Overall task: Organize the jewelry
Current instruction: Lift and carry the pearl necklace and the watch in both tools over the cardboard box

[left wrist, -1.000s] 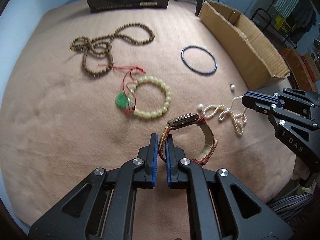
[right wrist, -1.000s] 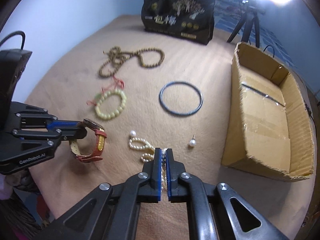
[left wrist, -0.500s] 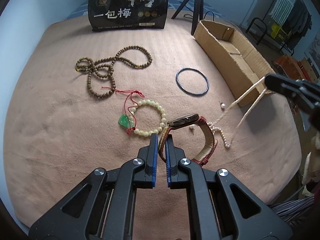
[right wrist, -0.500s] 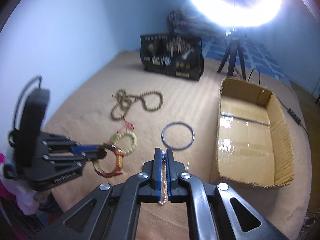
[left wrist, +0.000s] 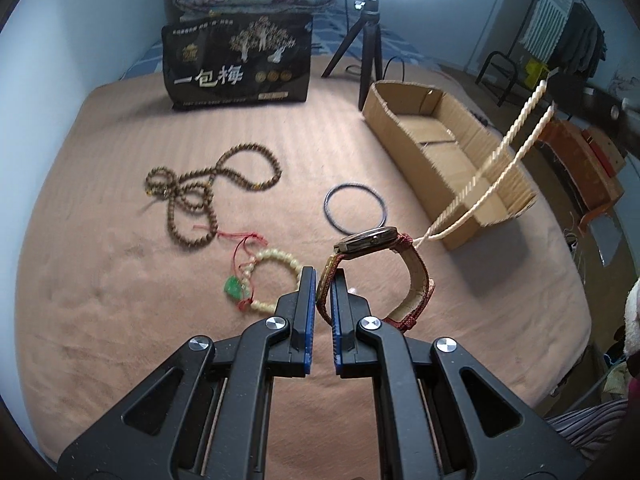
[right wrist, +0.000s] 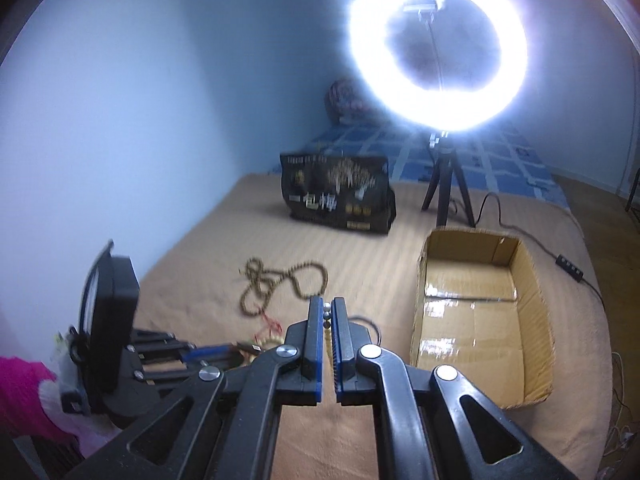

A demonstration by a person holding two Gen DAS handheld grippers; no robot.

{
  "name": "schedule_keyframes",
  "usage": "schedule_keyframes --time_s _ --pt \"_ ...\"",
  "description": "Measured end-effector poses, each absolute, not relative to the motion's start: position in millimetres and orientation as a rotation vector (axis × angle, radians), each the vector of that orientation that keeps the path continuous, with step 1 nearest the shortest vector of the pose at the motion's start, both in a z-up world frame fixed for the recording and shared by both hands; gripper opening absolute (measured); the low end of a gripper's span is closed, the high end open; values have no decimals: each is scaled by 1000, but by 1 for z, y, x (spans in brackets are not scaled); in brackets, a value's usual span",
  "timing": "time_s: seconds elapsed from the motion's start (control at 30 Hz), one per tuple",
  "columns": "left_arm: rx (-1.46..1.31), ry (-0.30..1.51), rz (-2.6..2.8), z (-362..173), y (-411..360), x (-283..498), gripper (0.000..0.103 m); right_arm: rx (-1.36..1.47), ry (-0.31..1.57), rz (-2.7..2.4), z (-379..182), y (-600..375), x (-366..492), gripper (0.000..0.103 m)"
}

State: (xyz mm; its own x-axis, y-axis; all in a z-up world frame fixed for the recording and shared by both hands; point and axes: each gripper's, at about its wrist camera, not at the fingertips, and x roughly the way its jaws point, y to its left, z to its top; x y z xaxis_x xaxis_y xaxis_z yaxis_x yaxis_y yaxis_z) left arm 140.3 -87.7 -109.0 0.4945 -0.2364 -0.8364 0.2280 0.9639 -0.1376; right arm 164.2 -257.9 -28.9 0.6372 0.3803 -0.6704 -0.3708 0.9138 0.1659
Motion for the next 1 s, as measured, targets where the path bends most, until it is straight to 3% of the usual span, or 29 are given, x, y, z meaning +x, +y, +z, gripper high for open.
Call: schedule_keyframes --time_s 0.43,1.0 --pt "-37 952 -335 -77 -113 164 5 102 608 337 22 -303 178 1" --pt "5 952 -418 -88 -193 218 5 112 731 161 -31 -379 200 1"
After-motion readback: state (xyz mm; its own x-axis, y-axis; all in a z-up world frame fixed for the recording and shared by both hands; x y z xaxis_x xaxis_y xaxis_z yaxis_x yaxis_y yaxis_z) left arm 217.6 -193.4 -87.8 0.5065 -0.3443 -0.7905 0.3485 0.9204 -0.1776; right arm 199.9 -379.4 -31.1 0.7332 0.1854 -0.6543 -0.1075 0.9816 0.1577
